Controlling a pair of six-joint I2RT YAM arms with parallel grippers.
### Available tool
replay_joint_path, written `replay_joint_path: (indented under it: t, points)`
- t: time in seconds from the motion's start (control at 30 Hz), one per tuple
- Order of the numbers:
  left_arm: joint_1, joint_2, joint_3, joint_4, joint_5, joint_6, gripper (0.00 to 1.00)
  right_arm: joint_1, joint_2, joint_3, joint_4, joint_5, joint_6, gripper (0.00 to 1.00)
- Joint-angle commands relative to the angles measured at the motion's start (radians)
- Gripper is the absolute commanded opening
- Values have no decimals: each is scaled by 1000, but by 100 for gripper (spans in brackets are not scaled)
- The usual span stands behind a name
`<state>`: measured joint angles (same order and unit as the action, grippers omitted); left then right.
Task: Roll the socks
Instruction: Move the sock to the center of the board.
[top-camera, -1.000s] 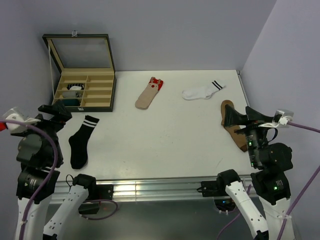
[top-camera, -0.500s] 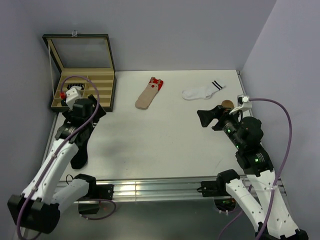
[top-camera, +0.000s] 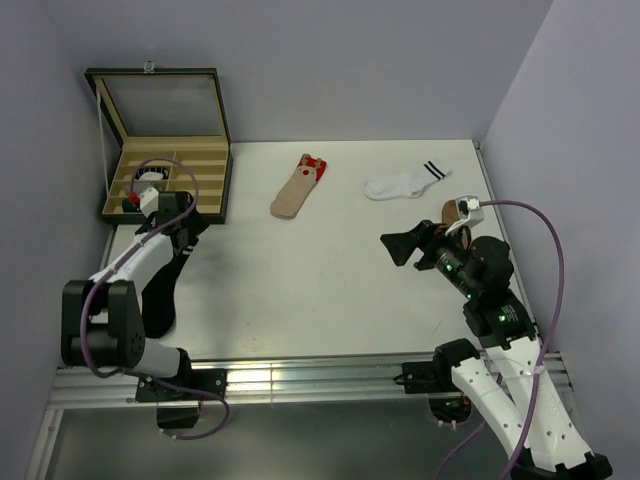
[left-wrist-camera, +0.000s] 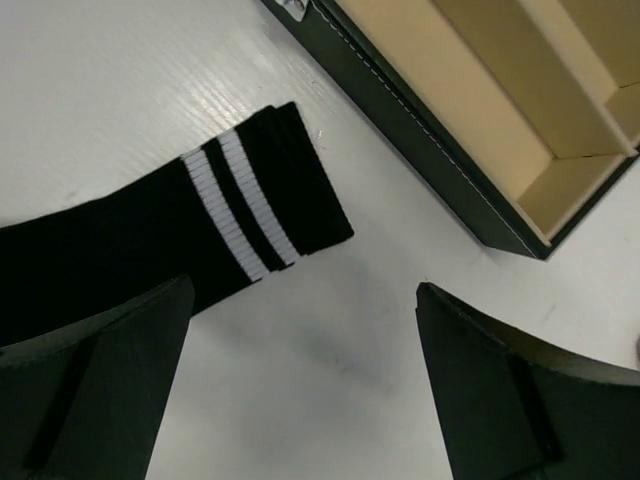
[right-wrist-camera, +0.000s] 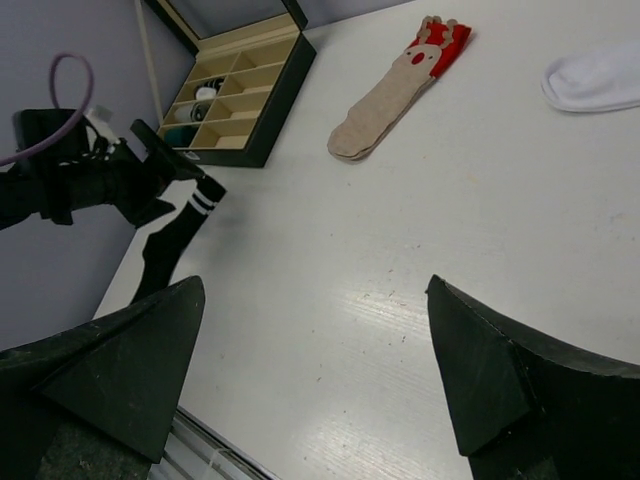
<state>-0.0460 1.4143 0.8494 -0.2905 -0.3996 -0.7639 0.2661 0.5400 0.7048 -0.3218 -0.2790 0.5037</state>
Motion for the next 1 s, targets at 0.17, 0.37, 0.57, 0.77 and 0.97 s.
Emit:
replay_joint_path:
  t: [0.17, 0.37, 0.57, 0.77, 0.97]
  points:
    - [8, 235, 109, 137, 25, 26, 99, 7, -48, -19, 47, -2, -33, 97]
    - [2, 342, 137, 70, 177, 29, 99, 5, -60, -25, 49, 0, -39, 95]
    - [-181, 316, 68, 13, 237, -44, 100, 7, -63, -13, 46, 14, -42, 95]
    - [-582, 320, 146, -10, 226, -11, 100, 7, -64, -11, 44, 23, -42, 94]
    - [-883, 482, 408, -116, 231, 237, 100, 7, -64, 8, 21, 34, -48, 93]
